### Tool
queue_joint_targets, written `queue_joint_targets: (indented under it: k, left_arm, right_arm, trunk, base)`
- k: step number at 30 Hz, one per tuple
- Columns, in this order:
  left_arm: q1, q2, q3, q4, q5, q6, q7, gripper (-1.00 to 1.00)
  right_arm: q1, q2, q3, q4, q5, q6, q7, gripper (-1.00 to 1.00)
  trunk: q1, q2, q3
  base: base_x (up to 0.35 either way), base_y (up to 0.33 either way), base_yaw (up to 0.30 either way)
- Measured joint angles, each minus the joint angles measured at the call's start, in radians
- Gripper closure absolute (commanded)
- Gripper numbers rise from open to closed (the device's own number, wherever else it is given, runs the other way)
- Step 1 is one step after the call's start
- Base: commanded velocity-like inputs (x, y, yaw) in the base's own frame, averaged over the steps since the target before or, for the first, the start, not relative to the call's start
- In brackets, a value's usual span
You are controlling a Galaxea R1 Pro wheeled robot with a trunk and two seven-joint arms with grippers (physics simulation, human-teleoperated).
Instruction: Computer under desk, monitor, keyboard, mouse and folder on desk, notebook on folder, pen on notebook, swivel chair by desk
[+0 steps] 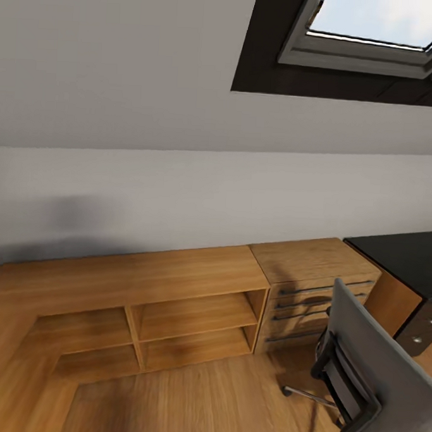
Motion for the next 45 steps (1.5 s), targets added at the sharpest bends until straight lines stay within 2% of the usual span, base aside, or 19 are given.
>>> queue_joint_targets:
  k: [9, 45]
  left_arm:
    - [0.000, 0.000, 0.000, 0.000, 0.000, 0.001, 0.001, -1.00]
    - [0.000, 0.000, 0.000, 0.000, 0.000, 0.001, 0.000, -1.00]
  right_arm:
    - [0.000, 0.000, 0.000, 0.000, 0.000, 0.002, 0.000, -1.00]
    - [0.000, 0.000, 0.000, 0.000, 0.000, 0.006, 0.000, -1.00]
  trunk:
    - [0.000, 0.000, 0.000]
    - [0.000, 0.000, 0.000]
  base:
    - [0.000, 0.093, -0.291]
    - [0.000, 0.003, -0.293]
